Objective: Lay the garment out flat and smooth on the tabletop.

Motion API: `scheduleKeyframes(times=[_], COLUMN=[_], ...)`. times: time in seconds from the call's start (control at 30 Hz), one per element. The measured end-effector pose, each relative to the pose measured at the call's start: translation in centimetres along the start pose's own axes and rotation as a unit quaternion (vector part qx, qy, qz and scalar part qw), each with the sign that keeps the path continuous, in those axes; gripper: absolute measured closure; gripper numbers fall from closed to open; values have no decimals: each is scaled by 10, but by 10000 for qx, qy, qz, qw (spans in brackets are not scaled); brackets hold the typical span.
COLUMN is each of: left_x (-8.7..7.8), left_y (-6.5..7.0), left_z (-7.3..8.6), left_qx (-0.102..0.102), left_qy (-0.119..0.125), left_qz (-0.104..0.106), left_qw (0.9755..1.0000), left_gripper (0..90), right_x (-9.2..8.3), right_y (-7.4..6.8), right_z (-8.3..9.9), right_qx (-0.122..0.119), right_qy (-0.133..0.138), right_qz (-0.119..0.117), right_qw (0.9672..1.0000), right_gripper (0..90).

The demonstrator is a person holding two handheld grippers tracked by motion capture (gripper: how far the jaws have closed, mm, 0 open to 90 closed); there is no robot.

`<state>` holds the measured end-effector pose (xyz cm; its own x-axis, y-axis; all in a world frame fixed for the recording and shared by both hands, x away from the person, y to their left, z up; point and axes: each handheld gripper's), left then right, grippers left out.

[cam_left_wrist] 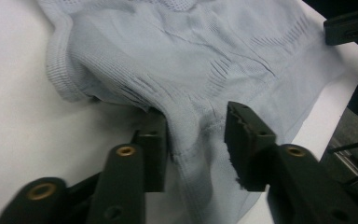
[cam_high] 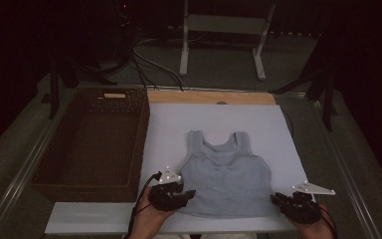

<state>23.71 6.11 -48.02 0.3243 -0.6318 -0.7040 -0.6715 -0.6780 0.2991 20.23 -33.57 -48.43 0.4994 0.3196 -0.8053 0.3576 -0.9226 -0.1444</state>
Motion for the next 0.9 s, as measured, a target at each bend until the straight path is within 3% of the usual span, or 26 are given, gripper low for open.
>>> scheduleKeyframes(times=[0.27,0.4,0.47,0.57,0.9], left_x=[-1,-4,-5,-4,-3], left_y=[-1,-5,-6,-6,-7], left_z=[0,1,0,-2,-4], left_qx=[31,-47,-71,8,91], left_qy=[113,168,216,221,303], left_qz=[-42,-109,-149,-237,-269], left_qw=[9999,9998,9996,9995,9991], left_gripper=[415,368,304,243,219], right_x=[-1,0,0,1,0], right_y=[4,3,3,3,5], right_z=[-6,-10,-12,-14,-18], right_qx=[6,-26,-53,-100,-60], right_qy=[287,378,437,532,808], right_qz=[-129,-132,-112,-54,60], right_qw=[9995,9992,9990,9985,9967], right_gripper=[447,352,314,261,161])
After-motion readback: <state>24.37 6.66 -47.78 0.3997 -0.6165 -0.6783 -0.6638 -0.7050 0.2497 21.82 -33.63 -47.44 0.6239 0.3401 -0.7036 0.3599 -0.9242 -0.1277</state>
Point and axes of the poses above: each handheld gripper's, and its own axes: x roughly forward along the jaws, z roughly out of its underside, y roughly to its right, and after that the axes turned 6 degrees about -y, right-handed
